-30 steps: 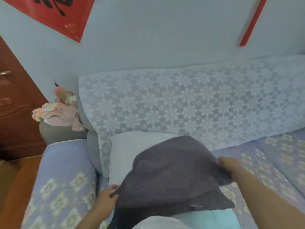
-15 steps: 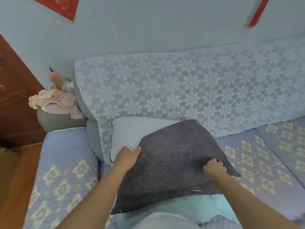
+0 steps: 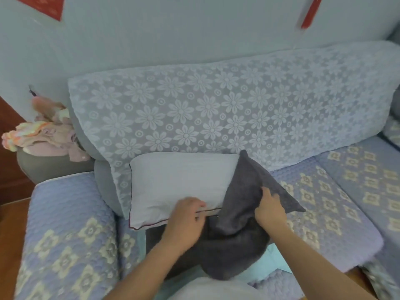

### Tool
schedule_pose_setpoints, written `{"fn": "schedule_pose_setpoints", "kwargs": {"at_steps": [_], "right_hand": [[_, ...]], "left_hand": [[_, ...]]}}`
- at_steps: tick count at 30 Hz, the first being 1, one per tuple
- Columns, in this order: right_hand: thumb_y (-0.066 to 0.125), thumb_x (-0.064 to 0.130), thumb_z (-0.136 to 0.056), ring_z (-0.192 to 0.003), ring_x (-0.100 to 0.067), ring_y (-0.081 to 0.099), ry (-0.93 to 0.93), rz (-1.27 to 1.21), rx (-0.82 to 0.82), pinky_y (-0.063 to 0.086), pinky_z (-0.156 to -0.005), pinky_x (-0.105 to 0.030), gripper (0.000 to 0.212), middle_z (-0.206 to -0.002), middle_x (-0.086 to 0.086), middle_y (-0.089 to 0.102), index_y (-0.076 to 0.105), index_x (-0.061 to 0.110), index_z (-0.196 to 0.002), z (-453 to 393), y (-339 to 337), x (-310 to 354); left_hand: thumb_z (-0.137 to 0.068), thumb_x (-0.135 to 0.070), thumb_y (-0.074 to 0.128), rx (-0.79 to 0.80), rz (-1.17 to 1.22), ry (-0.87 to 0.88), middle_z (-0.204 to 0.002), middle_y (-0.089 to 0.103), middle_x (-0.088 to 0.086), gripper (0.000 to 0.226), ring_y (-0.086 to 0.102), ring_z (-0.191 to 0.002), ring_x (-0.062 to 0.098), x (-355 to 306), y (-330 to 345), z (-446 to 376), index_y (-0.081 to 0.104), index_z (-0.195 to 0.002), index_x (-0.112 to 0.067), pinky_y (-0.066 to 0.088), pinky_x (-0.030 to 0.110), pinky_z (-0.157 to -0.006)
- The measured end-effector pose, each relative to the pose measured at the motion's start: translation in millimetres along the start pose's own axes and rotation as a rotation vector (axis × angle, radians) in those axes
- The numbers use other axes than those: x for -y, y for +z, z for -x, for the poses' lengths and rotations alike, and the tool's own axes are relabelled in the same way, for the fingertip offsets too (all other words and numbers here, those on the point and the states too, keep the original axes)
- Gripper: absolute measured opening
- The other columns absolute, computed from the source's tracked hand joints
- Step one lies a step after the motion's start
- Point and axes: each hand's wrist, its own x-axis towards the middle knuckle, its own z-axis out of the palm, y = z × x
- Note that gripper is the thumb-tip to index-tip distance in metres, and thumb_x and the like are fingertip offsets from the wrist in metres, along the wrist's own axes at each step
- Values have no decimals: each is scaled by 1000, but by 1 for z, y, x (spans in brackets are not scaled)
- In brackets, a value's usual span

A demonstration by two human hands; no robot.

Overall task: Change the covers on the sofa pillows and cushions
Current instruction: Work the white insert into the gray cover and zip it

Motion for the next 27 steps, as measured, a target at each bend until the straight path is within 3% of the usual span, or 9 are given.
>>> {"fn": "schedule_pose_setpoints", "kwargs": {"at_steps": [3,7,10,12,15,19,21,24,27], "right_hand": [[61,10,-88,-125,-40,37,-20,226,-158,45,-98,-47,67,-144,-19,30,33,18,-148,2,13,-23],[53,17,-94,-99,-33,57,-317,67,-220,44,-77,-39,22,-115,-10,51,54,12,-115,21,33,23],[51,39,-95,-98,-37,56,-180,-74,-27,44,-74,-41,30,-109,-6,42,42,14,-109,32,57,56],[54,33,-92,-109,-42,52,-41,-100,-23,44,-84,-45,37,-118,-11,40,35,11,-116,26,66,51],[52,14,-90,-106,-45,55,99,-208,-112,42,-80,-44,28,-120,-17,46,34,11,-111,16,58,20],[49,14,-91,-93,-38,58,328,-471,-285,46,-75,-43,17,-109,-16,59,38,10,-104,11,35,-21],[49,15,-89,-85,-33,58,411,-529,-347,52,-76,-49,14,-100,-13,61,43,11,-101,15,29,-35],[56,13,-88,-85,-29,60,459,-584,-457,54,-79,-48,19,-98,-10,64,55,12,-106,25,21,-44],[60,10,-89,-92,-19,61,193,-610,-497,48,-78,-32,22,-102,0,64,62,16,-110,45,20,-21]], "left_hand": [[-87,-21,70,-388,-155,-410,-130,58,19,44,50,-122,39,69,-45,-13,61,-130,-12,40,48,-107],[-93,-43,68,-122,288,-863,-142,52,19,70,54,-123,34,110,-66,-19,41,-145,-5,44,44,-107],[-98,-28,62,-4,338,-801,-122,66,19,28,63,-101,29,78,-60,-9,63,-111,-4,52,38,-89],[-97,-13,59,46,475,-732,-107,70,19,7,67,-91,31,43,-62,0,65,-97,-9,59,44,-74],[-96,-12,57,371,423,-522,-78,73,14,8,72,-65,32,-6,-82,17,63,-95,-7,54,34,-50],[-99,-27,58,805,9,-306,-59,64,0,31,73,-60,19,-40,-101,17,44,-73,-17,49,27,-55],[-96,-28,61,798,-66,-284,-64,68,2,28,75,-67,21,-40,-97,4,51,-73,-14,50,29,-64],[-94,-21,65,650,212,-429,-69,73,7,21,75,-67,25,-37,-89,-14,68,-88,-2,57,32,-69],[-94,-18,68,492,488,-489,-74,73,10,15,73,-72,26,-39,-77,-20,76,-93,-5,62,41,-79]]}}
